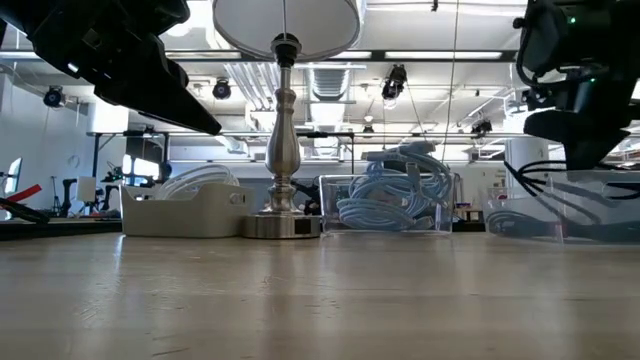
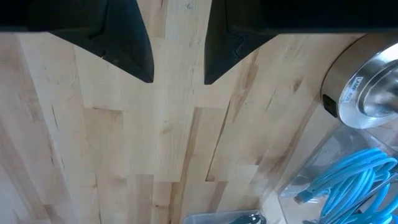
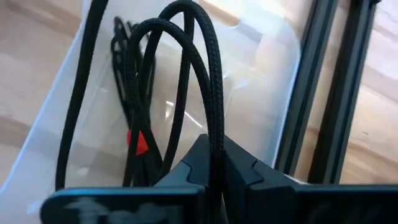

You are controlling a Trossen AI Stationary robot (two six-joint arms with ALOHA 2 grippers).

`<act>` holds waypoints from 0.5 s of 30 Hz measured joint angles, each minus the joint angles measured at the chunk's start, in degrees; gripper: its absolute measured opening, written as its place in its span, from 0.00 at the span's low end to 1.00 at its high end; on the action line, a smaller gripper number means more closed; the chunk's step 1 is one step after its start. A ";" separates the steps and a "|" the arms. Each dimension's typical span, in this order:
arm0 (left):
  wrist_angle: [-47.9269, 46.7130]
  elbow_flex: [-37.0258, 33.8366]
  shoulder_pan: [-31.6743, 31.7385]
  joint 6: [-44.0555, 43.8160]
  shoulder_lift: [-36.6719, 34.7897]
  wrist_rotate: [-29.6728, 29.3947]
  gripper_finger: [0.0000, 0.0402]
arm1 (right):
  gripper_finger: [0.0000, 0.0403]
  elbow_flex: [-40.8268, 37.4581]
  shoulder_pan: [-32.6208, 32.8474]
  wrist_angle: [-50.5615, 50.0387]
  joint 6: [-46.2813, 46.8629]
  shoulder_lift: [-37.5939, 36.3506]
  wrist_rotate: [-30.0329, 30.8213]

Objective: Pick & Place USB Port
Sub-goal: Put the right black USB cable into the right transparent bin, then put the black USB cable into the right transparent bin

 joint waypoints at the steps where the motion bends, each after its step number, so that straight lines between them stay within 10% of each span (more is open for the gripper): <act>1: 0.00 0.00 0.00 0.00 0.00 0.00 0.36 | 0.04 0.00 -0.01 0.15 -0.27 0.20 -0.58; 15: 0.02 0.00 0.02 -0.51 0.00 0.00 0.36 | 0.30 4.65 -0.05 1.24 -6.51 0.21 -2.33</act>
